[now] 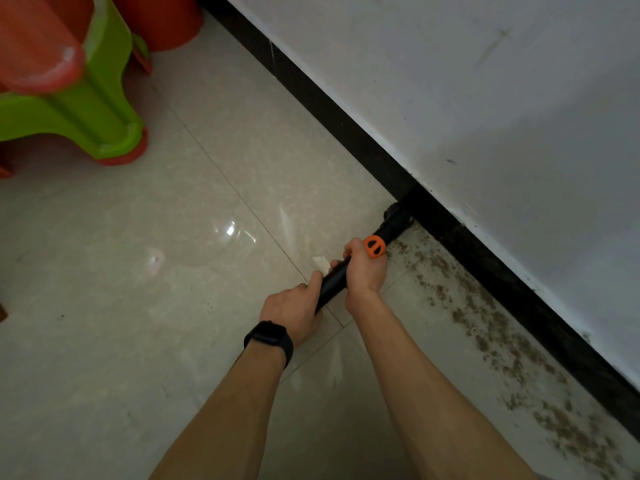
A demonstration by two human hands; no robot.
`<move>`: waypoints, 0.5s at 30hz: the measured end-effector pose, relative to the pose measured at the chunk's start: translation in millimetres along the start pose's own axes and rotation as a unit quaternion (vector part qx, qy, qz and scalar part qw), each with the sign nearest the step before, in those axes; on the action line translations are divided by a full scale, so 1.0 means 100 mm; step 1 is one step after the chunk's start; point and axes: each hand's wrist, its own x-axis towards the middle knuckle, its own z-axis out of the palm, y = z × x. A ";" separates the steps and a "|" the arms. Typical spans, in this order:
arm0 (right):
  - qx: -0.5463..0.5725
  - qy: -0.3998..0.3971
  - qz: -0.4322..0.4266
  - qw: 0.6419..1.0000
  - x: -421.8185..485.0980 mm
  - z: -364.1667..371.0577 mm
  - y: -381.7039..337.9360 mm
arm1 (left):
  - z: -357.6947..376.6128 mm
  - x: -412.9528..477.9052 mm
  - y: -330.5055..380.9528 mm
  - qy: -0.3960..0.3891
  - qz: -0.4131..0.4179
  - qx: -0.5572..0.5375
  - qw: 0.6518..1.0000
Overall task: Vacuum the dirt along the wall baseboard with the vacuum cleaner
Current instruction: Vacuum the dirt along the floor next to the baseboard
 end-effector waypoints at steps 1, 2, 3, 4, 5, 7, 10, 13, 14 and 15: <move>0.000 0.000 0.000 1.000 0.02 0.00 0.00 | 0.00 0.02 0.00 0.002 -0.001 -0.001 1.000; 0.001 0.002 0.001 1.000 0.04 0.02 0.01 | 0.01 0.03 -0.01 0.002 -0.004 -0.007 1.000; 0.000 0.003 0.002 1.000 0.05 0.04 0.01 | 0.01 0.04 -0.02 0.002 -0.012 -0.019 1.000; -0.002 0.002 0.001 1.000 0.07 0.09 0.01 | 0.00 0.05 -0.04 0.003 -0.023 -0.035 0.999; -0.010 -0.004 0.000 1.000 0.08 0.15 0.00 | 0.00 0.06 -0.06 0.006 -0.039 -0.057 0.998; -0.043 -0.028 -0.006 0.999 0.12 0.28 -0.08 | -0.02 0.11 -0.08 0.016 -0.074 -0.112 0.991; -0.111 -0.084 -0.017 0.990 0.21 0.47 -0.22 | -0.04 0.21 -0.08 0.021 -0.116 -0.225 0.967; -0.178 -0.133 -0.025 0.975 0.26 0.58 -0.32 | -0.12 0.30 -0.12 -0.018 -0.148 -0.371 0.917; -0.200 -0.148 -0.027 0.968 0.26 0.59 -0.33 | -0.14 0.31 -0.14 -0.035 -0.159 -0.418 0.894; -0.223 -0.157 -0.029 0.962 0.25 0.59 -0.32 | -0.16 0.30 -0.17 -0.050 -0.168 -0.450 0.876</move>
